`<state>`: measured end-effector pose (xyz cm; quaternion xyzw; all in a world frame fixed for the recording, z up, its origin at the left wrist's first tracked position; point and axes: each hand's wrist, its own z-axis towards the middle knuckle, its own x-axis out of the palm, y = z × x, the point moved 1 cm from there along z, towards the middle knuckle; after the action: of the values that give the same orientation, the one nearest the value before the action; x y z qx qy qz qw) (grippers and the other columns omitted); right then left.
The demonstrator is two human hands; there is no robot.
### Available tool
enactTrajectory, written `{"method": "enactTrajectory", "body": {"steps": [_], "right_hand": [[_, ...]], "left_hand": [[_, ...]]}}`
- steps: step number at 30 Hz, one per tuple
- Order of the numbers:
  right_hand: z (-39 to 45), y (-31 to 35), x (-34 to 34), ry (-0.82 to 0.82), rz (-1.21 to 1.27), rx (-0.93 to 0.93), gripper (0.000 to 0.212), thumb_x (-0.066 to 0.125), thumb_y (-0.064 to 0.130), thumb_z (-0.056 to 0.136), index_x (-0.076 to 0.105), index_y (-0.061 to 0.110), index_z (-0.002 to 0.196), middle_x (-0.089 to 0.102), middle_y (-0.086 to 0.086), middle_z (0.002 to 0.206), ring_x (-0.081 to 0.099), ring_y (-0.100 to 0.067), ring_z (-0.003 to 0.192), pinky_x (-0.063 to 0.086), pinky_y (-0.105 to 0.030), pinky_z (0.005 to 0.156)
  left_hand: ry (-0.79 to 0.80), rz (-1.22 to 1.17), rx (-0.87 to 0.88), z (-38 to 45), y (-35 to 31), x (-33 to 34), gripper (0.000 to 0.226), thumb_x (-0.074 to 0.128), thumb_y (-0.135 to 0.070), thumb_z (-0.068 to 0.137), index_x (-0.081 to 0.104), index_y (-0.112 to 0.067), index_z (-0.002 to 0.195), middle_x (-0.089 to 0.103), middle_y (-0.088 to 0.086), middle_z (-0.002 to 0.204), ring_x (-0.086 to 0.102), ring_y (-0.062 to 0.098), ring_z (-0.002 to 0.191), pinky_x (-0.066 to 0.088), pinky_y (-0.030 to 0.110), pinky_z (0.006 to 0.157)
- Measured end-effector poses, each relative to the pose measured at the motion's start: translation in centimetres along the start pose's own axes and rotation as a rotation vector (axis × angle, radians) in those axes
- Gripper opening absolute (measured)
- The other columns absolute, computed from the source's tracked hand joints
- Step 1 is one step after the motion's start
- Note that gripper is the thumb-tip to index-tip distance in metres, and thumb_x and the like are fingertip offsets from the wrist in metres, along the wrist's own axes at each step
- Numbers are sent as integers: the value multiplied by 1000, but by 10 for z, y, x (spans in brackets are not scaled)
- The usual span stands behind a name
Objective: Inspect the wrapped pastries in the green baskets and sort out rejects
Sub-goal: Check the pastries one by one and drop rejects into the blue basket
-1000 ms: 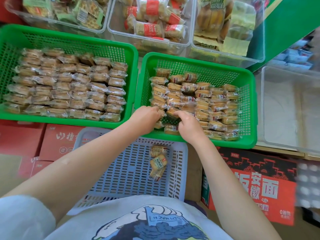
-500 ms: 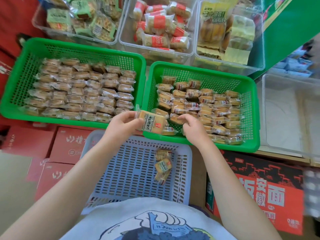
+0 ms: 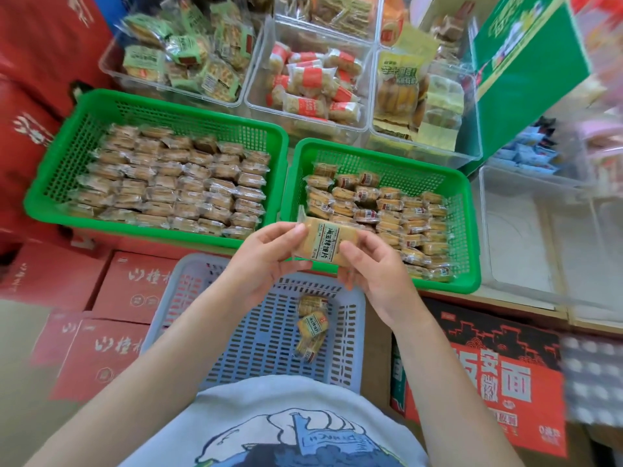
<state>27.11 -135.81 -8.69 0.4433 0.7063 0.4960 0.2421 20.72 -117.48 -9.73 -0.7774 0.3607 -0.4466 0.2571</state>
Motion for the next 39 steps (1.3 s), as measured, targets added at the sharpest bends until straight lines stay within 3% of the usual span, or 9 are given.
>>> {"method": "enactTrajectory", "body": {"steps": [5,9,12,16,21,27,32,35,39], "right_hand": [[-19,4,17,-58,113,-1,44,51,44,96,60,11,122,68,-12,96,52,-16,62,41,-25,48],[-34,4,23,-56,278,11,30,38,37,105,59,17,112,67,-5,91,59,-17,74,42,-28,55],[-40,5,23,-48,473,15,19,51,31,97,63,16,93,67,-9,92,62,-27,86,49,-39,72],[-44,7,23,-134,543,-12,20,59,22,85,74,19,73,73,-4,79,70,-18,75,59,-33,65],[-44,2,15,-336,483,-54,10,64,24,83,71,18,79,72,-4,84,67,-21,80,54,-38,72],[-40,-4,10,-363,382,-108,18,57,25,93,73,20,87,70,-8,96,63,-27,94,49,-45,80],[-42,-8,13,-320,186,-56,25,44,25,106,68,22,111,71,-7,106,67,-20,90,55,-39,74],[-40,-15,13,-242,-90,85,34,38,45,106,56,25,127,68,-5,83,60,-17,60,48,-32,52],[-35,-27,10,-104,-203,294,43,44,61,99,53,26,121,51,0,66,48,-16,52,39,-30,50]], "left_hand": [[93,-74,40,-19,2,8,32,65,-22,91,63,-11,121,71,13,108,69,20,86,59,26,63],[156,-95,46,-30,3,8,12,65,-15,89,64,-9,99,70,14,106,71,23,89,59,29,60],[124,-92,45,-38,3,8,22,67,-16,90,65,-1,107,73,11,98,72,19,82,58,27,58],[53,-59,31,-45,9,13,39,63,-24,85,68,0,116,75,14,100,72,18,80,58,25,58],[99,-24,-87,-48,16,11,40,63,-25,89,64,-9,126,73,13,112,72,20,86,62,28,67],[68,50,-121,-52,23,10,47,72,-12,80,60,-6,125,72,7,85,70,18,69,59,26,66],[-126,518,100,-45,24,7,6,67,-12,95,72,-12,99,76,3,80,74,19,70,61,29,65],[-145,931,249,-42,28,1,14,62,-19,99,71,-17,88,73,-1,73,71,14,61,61,32,61],[-20,1331,479,-37,36,-4,21,63,-23,97,68,-13,80,60,-6,64,53,13,55,43,33,52]]}}
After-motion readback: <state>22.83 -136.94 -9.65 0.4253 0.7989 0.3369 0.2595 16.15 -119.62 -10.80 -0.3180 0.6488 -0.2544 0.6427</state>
